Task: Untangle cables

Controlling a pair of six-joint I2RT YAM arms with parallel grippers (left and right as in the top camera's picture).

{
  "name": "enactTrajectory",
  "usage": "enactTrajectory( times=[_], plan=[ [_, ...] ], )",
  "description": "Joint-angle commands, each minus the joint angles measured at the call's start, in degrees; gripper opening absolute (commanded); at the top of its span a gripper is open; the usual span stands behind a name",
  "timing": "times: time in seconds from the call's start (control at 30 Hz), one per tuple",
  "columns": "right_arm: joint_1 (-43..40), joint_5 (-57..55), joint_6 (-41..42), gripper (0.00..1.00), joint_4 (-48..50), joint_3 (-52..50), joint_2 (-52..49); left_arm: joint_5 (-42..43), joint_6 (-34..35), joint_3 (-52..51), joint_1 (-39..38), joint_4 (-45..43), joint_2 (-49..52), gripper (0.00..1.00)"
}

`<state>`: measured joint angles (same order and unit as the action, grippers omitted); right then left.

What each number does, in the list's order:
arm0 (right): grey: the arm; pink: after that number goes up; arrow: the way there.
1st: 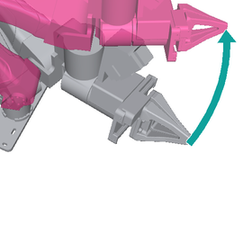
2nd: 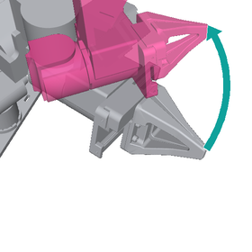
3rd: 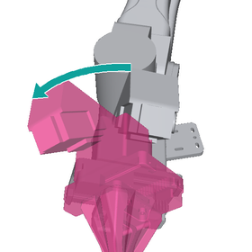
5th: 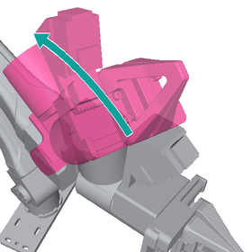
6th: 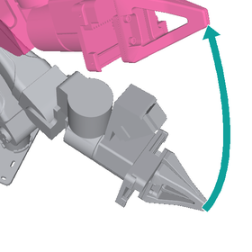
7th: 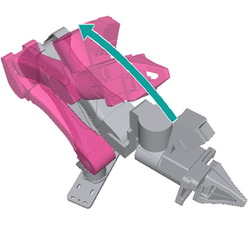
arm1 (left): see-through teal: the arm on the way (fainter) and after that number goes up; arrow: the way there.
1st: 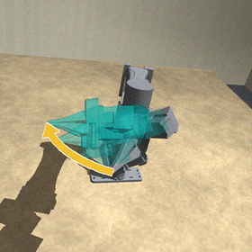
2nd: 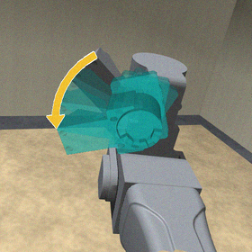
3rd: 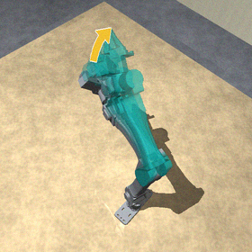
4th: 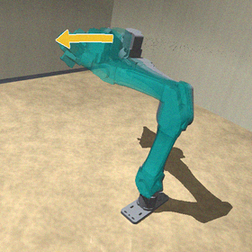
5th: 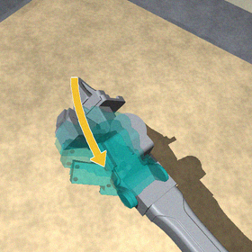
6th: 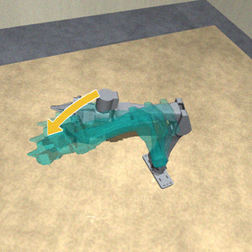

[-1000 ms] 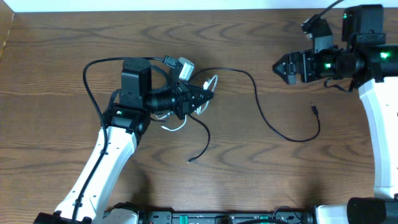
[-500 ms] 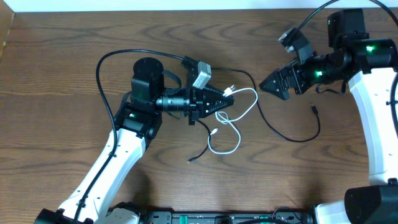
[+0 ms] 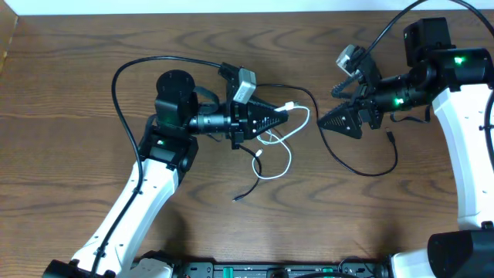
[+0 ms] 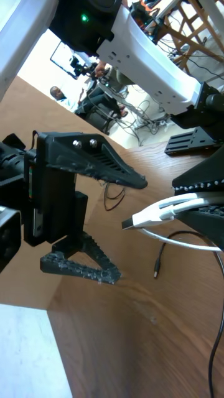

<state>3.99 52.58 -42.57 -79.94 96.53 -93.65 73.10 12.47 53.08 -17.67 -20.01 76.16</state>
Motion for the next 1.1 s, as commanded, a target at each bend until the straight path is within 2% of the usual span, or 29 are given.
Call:
enactTrajectory(
  times=[0.0,0.2,0.47,0.53,0.7,0.77,0.9,1.0,1.07],
  plan=[
    [0.24,2.47,-2.34,0.99,-0.28,-0.02,-0.39,-0.68,0.76,0.28,0.24,-0.5,0.24,0.08],
    [0.48,4.85,-3.04,0.99,-0.44,-0.02,-0.39,-0.7,1.44,0.28,0.24,-1.27,0.24,0.08],
    [4.83,5.66,-4.85,0.99,1.88,-0.48,-1.16,-0.66,7.65,0.28,0.24,-7.54,0.24,0.08],
    [5.86,5.66,-4.7,0.9,3.08,-0.79,-1.49,-0.63,8.07,0.28,0.24,-7.58,0.24,0.08],
    [8.02,5.2,-4.57,0.41,6.64,-1.68,-3.43,-0.44,8.92,0.28,0.24,-7.58,0.24,0.08],
    [8.11,4.37,-2.8,0.01,7.96,-1.79,-4.46,-0.24,8.9,0.28,0.24,-7.56,0.24,0.08],
    [7.93,0.11,4.48,0.01,10.93,-1.79,-5.11,-0.26,8.85,0.28,0.24,-7.54,0.24,0.08],
    [7.3,-12.26,16.85,0.01,14.21,-1.77,-4.55,-0.26,8.33,0.28,0.26,-7.45,0.26,0.09],
    [7.08,-22.69,24.57,0.01,14.84,-1.77,-3.98,-0.28,5.92,0.28,0.33,-6.84,0.26,0.14]
  ],
)
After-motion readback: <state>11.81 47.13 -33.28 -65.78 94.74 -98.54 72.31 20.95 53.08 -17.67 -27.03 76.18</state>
